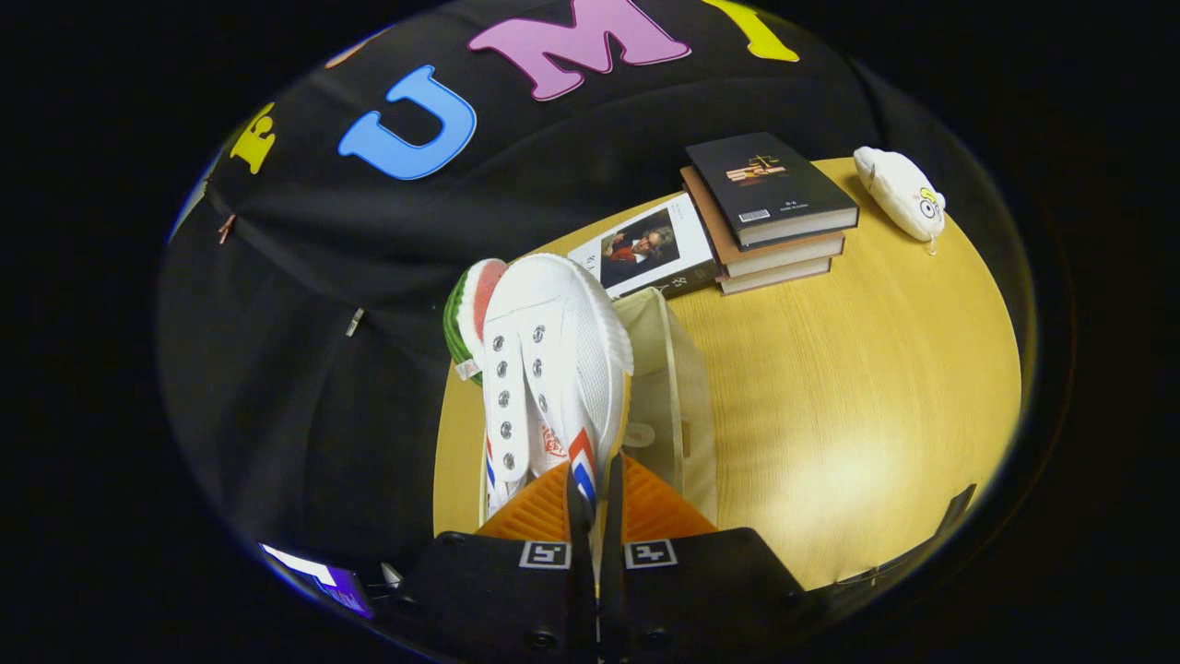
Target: Open the storage box then place both shoes into the box .Put the left shoe in first, then the right shoe, with the right side of both shoes facing outward in a uniform manner.
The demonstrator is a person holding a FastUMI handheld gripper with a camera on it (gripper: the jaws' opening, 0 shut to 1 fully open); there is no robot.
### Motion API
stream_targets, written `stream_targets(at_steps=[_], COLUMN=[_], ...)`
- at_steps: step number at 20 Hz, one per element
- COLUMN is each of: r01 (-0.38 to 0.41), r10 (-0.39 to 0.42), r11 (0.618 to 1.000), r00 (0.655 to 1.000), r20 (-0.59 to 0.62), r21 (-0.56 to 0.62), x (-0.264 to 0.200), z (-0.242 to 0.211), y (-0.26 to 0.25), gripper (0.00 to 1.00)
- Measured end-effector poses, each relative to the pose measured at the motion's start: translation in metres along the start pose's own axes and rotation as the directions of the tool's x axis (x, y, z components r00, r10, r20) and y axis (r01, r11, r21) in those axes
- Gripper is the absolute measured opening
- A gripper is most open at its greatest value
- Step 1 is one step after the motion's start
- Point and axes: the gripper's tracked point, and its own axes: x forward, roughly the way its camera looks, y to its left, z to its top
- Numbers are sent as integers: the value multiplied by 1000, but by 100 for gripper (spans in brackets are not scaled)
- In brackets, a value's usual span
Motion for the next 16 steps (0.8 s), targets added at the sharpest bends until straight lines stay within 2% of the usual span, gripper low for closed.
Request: stream_targets(at_steps=[7,8,9,10,11,14,16], r01=[76,78,63,22,-16,-51,-26], r10=[-76,-79,-63,-22,16,49,31], r11=[997,997,998,1000,999,998,998], r00=[997,996,997,999,1000,997,994], r20=[-31,-43,-40,-32,-7,58,107], r21=[-10,-13,-11,6,28,25,-48], x=[22,22,23,21,16,2,-8], z=[-13,-16,-15,-12,-6,12,20], y=[-17,-17,-12,-1,9,21,17], gripper=[8,12,13,28,39,99,99])
